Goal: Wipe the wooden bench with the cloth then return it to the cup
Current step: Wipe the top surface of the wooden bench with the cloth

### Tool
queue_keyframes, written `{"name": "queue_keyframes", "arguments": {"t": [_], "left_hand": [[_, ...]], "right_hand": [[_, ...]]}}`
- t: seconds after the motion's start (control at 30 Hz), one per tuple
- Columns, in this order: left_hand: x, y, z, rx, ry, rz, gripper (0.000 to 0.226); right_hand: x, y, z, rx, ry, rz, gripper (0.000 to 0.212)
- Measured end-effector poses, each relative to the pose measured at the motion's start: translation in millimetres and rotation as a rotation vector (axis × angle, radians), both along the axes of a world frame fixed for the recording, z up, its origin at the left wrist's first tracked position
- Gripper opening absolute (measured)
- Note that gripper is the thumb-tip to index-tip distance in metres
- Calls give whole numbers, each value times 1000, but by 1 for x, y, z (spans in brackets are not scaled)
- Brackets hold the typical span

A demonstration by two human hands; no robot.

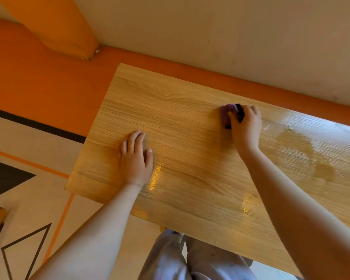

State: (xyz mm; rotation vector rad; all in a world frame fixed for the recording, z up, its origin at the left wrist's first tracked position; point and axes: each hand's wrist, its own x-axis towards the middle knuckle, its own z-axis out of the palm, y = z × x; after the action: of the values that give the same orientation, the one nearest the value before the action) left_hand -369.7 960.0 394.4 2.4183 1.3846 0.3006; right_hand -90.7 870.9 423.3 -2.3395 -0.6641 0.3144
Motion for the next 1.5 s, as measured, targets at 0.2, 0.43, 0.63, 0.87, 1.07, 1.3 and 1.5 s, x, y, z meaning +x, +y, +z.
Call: {"name": "queue_keyframes", "arguments": {"t": [0.2, 0.43, 0.63, 0.87, 1.07, 1.3, 1.5], "left_hand": [[-1, -1, 1, 3, 24, 10, 48], [0, -1, 0, 3, 21, 12, 48], [0, 0, 0, 10, 22, 19, 48], [0, 0, 1, -11, 42, 20, 49], [0, -1, 1, 3, 38, 15, 49], [0, 0, 1, 13, 39, 20, 48], [0, 0, 1, 0, 56, 13, 50]], "right_hand": [[-95, 36, -3, 19, 26, 345, 26], [-27, 43, 1, 55, 4, 209, 23], [18, 29, -6, -3, -22, -94, 24], [-53, 82, -11, 53, -34, 380, 25], [36, 38, -5, 37, -55, 8, 23], [3, 84, -6, 43, -25, 90, 26], [7, 88, -3, 46, 8, 186, 23]]}}
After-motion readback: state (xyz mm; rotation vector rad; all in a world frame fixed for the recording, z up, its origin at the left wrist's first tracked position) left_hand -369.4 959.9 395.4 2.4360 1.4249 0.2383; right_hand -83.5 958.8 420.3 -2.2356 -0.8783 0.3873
